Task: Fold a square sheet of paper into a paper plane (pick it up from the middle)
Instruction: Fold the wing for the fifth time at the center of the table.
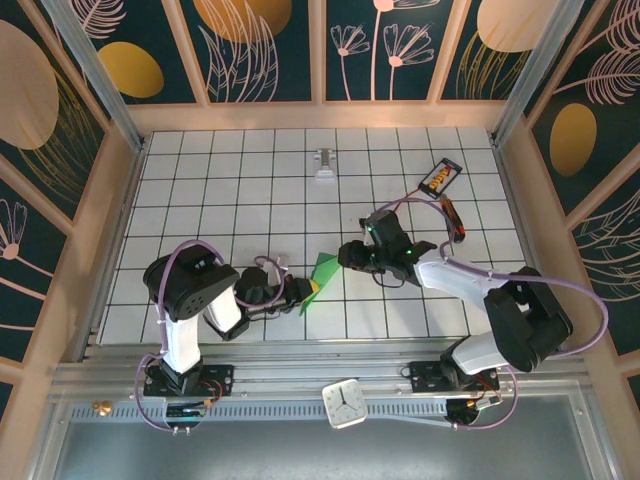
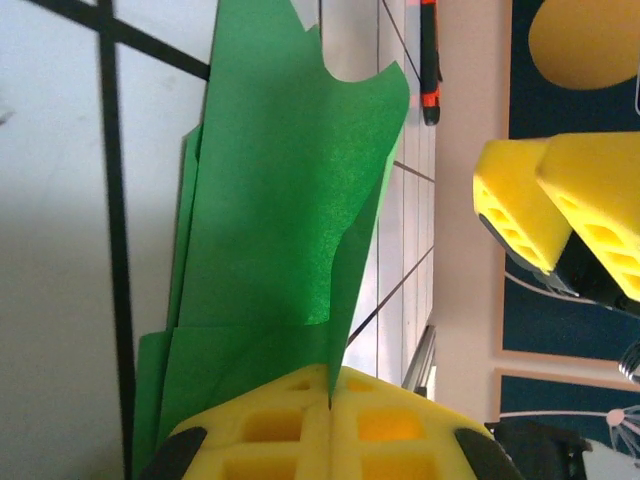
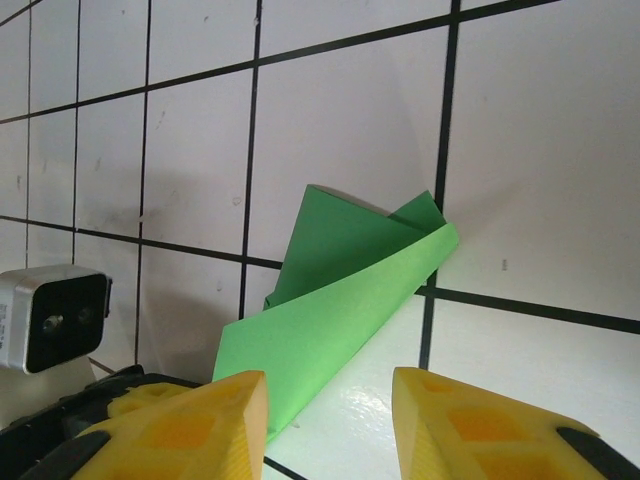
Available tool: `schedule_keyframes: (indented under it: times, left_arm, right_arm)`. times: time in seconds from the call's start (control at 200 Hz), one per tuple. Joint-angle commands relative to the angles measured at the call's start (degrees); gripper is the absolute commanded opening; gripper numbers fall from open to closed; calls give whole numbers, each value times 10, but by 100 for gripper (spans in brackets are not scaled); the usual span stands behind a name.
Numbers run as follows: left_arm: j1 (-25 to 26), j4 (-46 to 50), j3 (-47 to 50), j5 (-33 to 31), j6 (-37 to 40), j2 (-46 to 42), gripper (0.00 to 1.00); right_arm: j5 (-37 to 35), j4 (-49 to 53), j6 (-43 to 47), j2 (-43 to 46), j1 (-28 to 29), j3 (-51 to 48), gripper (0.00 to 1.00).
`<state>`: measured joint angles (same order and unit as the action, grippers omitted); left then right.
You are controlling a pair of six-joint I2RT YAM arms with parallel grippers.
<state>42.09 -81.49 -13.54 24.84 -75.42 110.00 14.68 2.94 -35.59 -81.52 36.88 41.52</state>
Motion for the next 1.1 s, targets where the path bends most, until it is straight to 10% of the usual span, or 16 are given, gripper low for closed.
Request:
schedule_keyframes:
  times: [0.0,0.34,0.751,1.096]
  left_arm:
    - [-5,17,12,-21,-34,10,0]
    - [-11,-6,30,-31,-75,20,0]
    - [-6,173,-93,54,124,-67,0]
    - [-4,62,-66,36,5,-9,0]
  right_arm:
    - [9,-25,-11,-13,10,3,38]
    - [24,-68,-3,-70,32,34,34]
    - [-23,16,43,24,-44,25,32]
    - [-18,24,60,48,-52,27,33]
